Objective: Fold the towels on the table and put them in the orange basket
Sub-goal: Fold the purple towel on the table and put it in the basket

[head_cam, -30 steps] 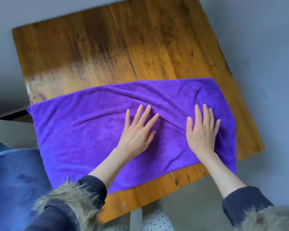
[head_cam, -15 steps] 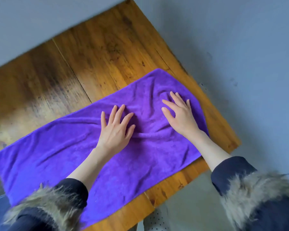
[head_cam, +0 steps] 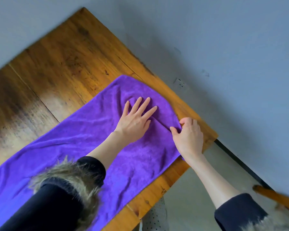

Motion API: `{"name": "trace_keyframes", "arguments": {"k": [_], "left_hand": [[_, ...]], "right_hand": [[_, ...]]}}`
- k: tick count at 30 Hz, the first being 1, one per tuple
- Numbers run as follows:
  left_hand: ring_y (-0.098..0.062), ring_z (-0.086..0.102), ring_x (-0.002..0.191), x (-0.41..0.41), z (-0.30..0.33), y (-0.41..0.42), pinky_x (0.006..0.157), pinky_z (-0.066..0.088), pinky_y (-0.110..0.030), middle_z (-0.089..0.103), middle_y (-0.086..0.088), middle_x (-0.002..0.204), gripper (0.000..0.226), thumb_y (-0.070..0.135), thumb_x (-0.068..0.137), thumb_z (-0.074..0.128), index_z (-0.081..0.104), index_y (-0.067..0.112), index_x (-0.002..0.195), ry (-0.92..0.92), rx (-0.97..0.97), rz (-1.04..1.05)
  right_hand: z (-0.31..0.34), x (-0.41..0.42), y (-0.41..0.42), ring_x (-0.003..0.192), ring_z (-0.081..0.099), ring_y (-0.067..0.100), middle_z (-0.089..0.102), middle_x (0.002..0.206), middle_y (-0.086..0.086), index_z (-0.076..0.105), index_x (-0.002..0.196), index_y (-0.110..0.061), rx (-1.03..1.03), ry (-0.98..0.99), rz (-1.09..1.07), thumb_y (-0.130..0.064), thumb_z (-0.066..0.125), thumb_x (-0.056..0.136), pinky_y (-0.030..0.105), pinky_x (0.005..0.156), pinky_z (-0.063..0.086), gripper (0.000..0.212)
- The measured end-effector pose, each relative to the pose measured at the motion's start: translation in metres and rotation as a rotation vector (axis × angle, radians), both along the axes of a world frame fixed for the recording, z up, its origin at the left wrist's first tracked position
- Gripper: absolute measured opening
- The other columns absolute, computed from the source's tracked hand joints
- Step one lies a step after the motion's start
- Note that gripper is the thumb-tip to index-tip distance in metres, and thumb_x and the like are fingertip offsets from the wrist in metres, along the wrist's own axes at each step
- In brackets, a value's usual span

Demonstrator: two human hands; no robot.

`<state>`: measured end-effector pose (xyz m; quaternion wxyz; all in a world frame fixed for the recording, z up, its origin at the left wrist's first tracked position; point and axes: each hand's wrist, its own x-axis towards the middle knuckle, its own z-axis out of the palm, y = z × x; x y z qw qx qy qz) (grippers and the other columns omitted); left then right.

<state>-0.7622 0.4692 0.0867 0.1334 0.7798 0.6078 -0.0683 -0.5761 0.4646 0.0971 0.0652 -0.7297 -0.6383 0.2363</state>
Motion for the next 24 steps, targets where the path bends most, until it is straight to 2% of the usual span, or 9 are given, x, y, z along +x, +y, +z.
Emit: {"name": "trace_keyframes", "arguments": {"k": [5,9,11,14,16,17,20,22,24], "left_hand": [[-0.024,0.016,0.143,0.001,0.004,0.01,0.113,0.006,-0.055,0.018,0.001,0.156,0.049,0.04,0.096,0.037,0.031,0.032,0.144,-0.037,0.017,0.043],[-0.029,0.042,0.128,0.013,0.017,0.031,0.109,0.017,-0.055,0.045,-0.01,0.14,0.036,0.02,0.094,0.047,0.053,0.015,0.129,-0.086,0.196,0.068],[-0.029,0.037,0.132,0.023,0.022,0.046,0.106,0.023,-0.05,0.04,-0.008,0.145,0.044,0.01,0.091,0.048,0.047,0.015,0.134,-0.132,0.238,-0.012],[-0.022,0.015,0.143,0.046,0.025,0.064,0.11,0.017,-0.042,0.027,0.003,0.152,0.061,0.002,0.089,0.045,0.03,0.022,0.144,-0.157,0.16,-0.197],[-0.018,0.017,0.143,0.059,0.025,0.067,0.112,0.013,-0.04,0.043,0.003,0.142,0.054,0.001,0.09,0.043,0.039,0.024,0.139,-0.189,0.122,-0.244],[-0.019,0.026,0.139,0.063,0.025,0.066,0.112,0.015,-0.04,0.054,0.0,0.13,0.043,0.004,0.091,0.044,0.05,0.021,0.13,-0.226,0.126,-0.245],[-0.027,0.055,0.11,0.061,0.029,0.065,0.103,0.029,-0.044,0.063,-0.007,0.097,0.017,0.014,0.085,0.054,0.065,0.011,0.098,-0.258,0.237,-0.243],[-0.028,0.058,0.098,0.053,0.031,0.069,0.099,0.034,-0.044,0.063,-0.007,0.09,0.013,0.02,0.08,0.061,0.064,0.01,0.087,-0.201,0.287,-0.221],[-0.029,0.057,0.096,0.041,0.033,0.074,0.098,0.035,-0.044,0.063,-0.008,0.088,0.016,0.025,0.079,0.063,0.062,0.009,0.083,-0.119,0.298,-0.17]], "right_hand": [[0.0,0.006,0.015,0.1,0.053,0.03,0.06,0.104,0.011,0.055,0.097,-0.008,0.013,0.032,0.022,-0.021,0.055,0.091,0.033,0.072,0.037,0.014],[0.002,0.019,0.043,0.084,0.057,0.03,0.06,0.087,0.008,0.051,0.094,-0.009,0.052,0.198,-0.073,-0.018,0.053,0.093,0.031,0.066,0.037,0.01],[0.005,0.026,0.049,0.078,0.056,0.023,0.058,0.084,0.002,0.054,0.092,-0.01,0.102,0.315,-0.028,-0.016,0.055,0.091,0.028,0.066,0.038,0.006],[0.008,0.031,0.048,0.074,0.053,0.014,0.057,0.085,-0.004,0.061,0.091,-0.011,0.181,0.38,0.07,-0.013,0.06,0.088,0.017,0.066,0.036,0.004],[0.009,0.034,0.044,0.072,0.051,0.01,0.055,0.085,-0.007,0.063,0.09,-0.012,0.22,0.383,0.062,-0.013,0.061,0.087,0.012,0.064,0.034,0.004],[0.01,0.036,0.042,0.071,0.051,0.01,0.055,0.084,-0.007,0.063,0.089,-0.012,0.237,0.385,0.045,-0.013,0.062,0.087,0.011,0.062,0.034,0.003],[0.01,0.039,0.033,0.072,0.054,0.014,0.06,0.085,-0.002,0.063,0.09,-0.01,0.239,0.371,0.042,-0.014,0.064,0.086,0.02,0.066,0.043,0.006],[0.008,0.044,0.029,0.076,0.058,0.018,0.062,0.09,0.004,0.065,0.095,-0.007,0.18,0.305,0.057,-0.015,0.063,0.087,0.03,0.069,0.049,0.012],[0.006,0.053,0.029,0.079,0.06,0.022,0.062,0.094,0.007,0.065,0.097,-0.005,0.13,0.243,0.052,-0.016,0.061,0.088,0.036,0.072,0.051,0.014]]}}
